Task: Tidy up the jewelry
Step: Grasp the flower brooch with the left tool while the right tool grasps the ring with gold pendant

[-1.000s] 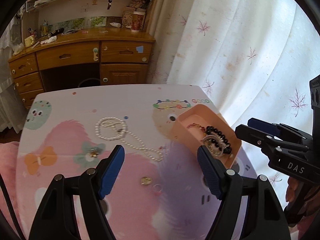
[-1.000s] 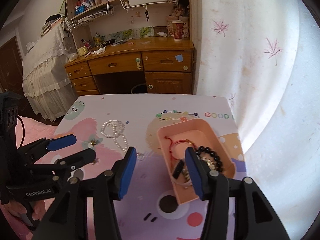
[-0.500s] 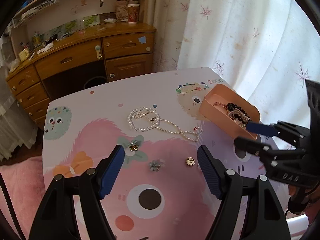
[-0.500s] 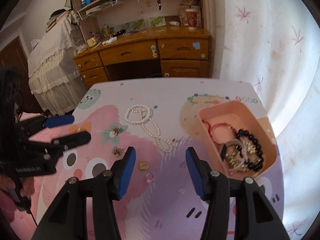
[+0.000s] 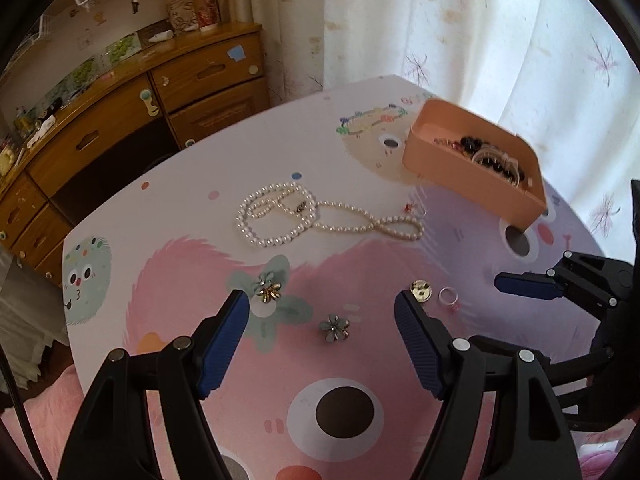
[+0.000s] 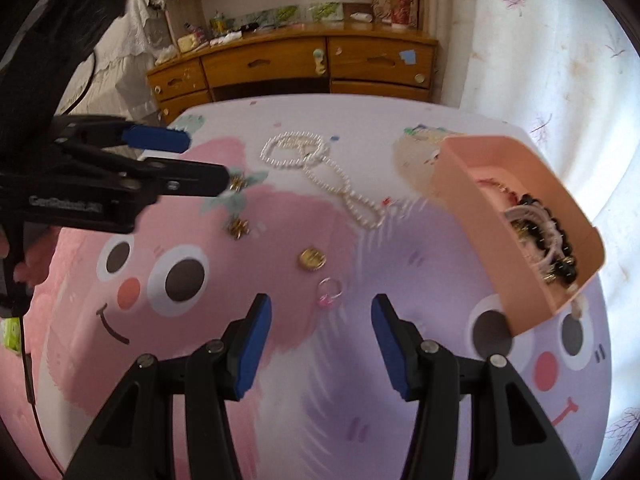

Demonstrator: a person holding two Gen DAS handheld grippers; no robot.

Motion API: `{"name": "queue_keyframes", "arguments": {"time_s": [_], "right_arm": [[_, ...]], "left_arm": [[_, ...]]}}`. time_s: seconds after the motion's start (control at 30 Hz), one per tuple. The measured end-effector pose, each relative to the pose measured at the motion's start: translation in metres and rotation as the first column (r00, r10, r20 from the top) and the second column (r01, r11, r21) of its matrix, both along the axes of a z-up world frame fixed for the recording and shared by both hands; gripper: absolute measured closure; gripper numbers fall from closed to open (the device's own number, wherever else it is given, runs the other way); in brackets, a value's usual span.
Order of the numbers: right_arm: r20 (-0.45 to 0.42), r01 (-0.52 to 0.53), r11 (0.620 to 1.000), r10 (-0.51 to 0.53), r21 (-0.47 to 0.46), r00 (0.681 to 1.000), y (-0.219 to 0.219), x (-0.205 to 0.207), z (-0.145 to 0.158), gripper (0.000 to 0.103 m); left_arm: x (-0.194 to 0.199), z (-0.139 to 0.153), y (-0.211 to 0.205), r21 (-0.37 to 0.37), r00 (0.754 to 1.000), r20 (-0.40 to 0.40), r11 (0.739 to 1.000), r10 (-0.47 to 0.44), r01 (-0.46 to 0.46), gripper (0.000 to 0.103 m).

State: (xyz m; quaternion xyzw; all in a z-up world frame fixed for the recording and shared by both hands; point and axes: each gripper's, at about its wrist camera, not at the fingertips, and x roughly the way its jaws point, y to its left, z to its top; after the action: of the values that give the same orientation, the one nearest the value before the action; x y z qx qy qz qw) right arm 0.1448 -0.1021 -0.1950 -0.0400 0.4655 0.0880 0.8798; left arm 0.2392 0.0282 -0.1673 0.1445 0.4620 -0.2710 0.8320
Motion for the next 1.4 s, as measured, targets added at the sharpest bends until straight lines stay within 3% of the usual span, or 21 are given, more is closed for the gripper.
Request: {"name": "queue_keyframes", "arguments": {"time_s": [0.13,0.23,0.43,0.7,0.77,0.93,1.0,1.4], "right_arm": [[0.0,-0.01,0.997,0.01,-0.073,1.0,0.011,0.003,-0.012,0.051],[-0.012,-0.004,0.993,0.002,-0.115,1.0,0.016,0.007,-0.021,0.059],[0.001,-0.002,0.994,0.002,-0.107,1.0,0.019,0.012,-0.023,0.071],[-0.017,0.028,0.998,-0.029,-0.063,0.999,0.018,0.021,-0.023,0.089],[-0.02,0.034,0.998,-0.035,-0.061,0.999,0.017,0.023,-0.023,0.093],[-0.035,0.041,0.998,-0.043,-0.041,0.998,0.014,0.025,-0.022,0.094],[-0.038,0.041,0.998,-0.042,-0.042,0.998,0.015,0.026,-0.022,0.094],[-0.054,0.036,0.999,-0.037,-0.012,0.998,0.013,0.027,-0.019,0.094]], "left_arm": [[-0.002,-0.02,-0.008,0.027,0.999,0.0,0.999,-0.036,0.035,0.029],[-0.005,-0.03,-0.012,0.042,0.998,0.004,0.998,-0.057,0.057,0.03],[-0.007,-0.041,-0.018,0.055,0.997,0.018,0.995,-0.079,0.078,0.031],[-0.005,-0.046,-0.018,0.047,0.997,0.007,0.996,-0.076,0.075,0.052],[-0.004,-0.047,-0.018,0.046,0.998,-0.001,0.996,-0.071,0.071,0.063],[-0.004,-0.052,-0.016,0.06,0.998,-0.004,0.996,-0.061,0.062,0.075],[-0.005,-0.052,-0.016,0.049,0.998,-0.011,0.997,-0.058,0.059,0.083],[-0.008,-0.046,-0.017,0.04,0.999,-0.004,0.998,-0.038,0.039,0.087]]}}
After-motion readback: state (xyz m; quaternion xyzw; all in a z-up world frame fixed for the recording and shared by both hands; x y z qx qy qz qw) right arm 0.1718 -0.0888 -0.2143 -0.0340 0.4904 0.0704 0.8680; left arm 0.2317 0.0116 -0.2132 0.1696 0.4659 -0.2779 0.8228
